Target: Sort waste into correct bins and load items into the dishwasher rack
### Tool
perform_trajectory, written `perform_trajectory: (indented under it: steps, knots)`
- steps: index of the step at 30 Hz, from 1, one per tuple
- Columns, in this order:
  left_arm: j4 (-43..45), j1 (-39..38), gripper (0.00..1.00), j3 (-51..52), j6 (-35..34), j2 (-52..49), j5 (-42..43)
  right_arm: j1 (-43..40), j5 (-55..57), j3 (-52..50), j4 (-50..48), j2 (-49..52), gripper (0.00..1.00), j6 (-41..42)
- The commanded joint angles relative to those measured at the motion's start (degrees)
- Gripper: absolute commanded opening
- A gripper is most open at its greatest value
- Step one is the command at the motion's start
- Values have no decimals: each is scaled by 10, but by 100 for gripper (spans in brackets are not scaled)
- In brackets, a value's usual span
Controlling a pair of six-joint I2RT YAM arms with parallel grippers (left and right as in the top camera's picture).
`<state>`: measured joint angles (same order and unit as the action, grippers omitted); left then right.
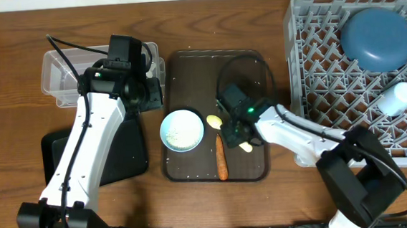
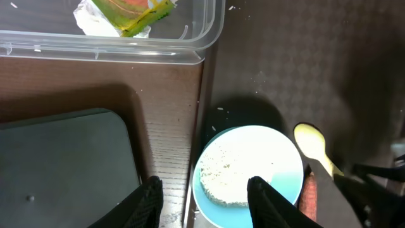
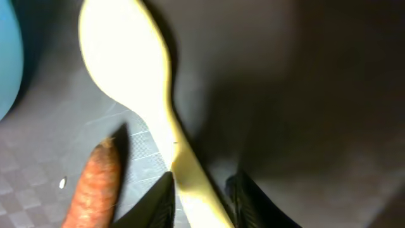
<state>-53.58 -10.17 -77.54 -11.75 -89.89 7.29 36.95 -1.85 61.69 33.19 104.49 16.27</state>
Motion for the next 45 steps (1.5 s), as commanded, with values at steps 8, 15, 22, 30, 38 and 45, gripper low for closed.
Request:
perform_trajectory:
  steps: [8, 15, 22, 30, 38, 45]
  knots:
    - [-1, 2, 46, 5, 6, 2, -5, -14, -5, 9, 45, -17, 43, -9]
    - [-2, 2, 46, 5, 6, 2, -5, -6, -31, 8, 45, -16, 67, -59]
    - [-1, 2, 46, 5, 6, 2, -5, 14, -31, 7, 51, 7, 61, -59]
    - [-1, 2, 46, 5, 6, 2, -5, 21, -27, 7, 65, 25, 36, -61]
    - [-1, 2, 46, 5, 6, 2, -5, 21, -21, 7, 99, 25, 18, -61]
    - [-1, 2, 46, 5, 6, 2, -5, 20, -10, 7, 114, 25, 1, -54]
